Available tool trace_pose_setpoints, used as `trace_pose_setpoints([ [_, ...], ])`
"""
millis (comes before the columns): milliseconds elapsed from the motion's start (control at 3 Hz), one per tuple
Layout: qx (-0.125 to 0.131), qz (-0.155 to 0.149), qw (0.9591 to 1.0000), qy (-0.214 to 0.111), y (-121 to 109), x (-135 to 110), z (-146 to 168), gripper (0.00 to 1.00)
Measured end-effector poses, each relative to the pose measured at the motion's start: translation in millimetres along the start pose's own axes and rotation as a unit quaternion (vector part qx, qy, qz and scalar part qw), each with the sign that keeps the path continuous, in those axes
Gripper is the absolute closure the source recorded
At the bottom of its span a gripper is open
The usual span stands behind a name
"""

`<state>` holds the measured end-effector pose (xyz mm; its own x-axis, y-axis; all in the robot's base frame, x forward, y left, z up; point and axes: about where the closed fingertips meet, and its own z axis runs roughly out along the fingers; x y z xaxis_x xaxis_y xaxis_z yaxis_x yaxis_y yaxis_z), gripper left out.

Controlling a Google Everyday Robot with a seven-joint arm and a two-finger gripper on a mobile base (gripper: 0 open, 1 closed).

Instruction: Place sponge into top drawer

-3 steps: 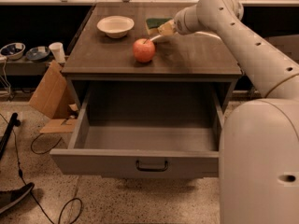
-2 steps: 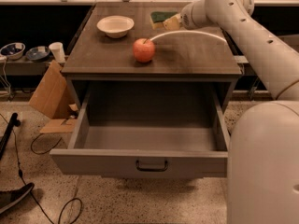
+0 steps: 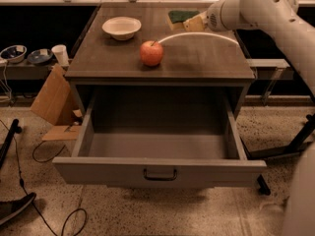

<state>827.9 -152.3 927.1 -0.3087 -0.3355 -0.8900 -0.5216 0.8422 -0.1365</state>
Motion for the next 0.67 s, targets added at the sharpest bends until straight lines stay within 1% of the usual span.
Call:
trace_pose_setpoints([
  [333,-0.005,0.001,0.9999,0.011,8.2,20.5,-35.2,1.0],
  [667,0.001,-0.001,0.9996,0.027,11.9,43.8,-70.4,1.0],
])
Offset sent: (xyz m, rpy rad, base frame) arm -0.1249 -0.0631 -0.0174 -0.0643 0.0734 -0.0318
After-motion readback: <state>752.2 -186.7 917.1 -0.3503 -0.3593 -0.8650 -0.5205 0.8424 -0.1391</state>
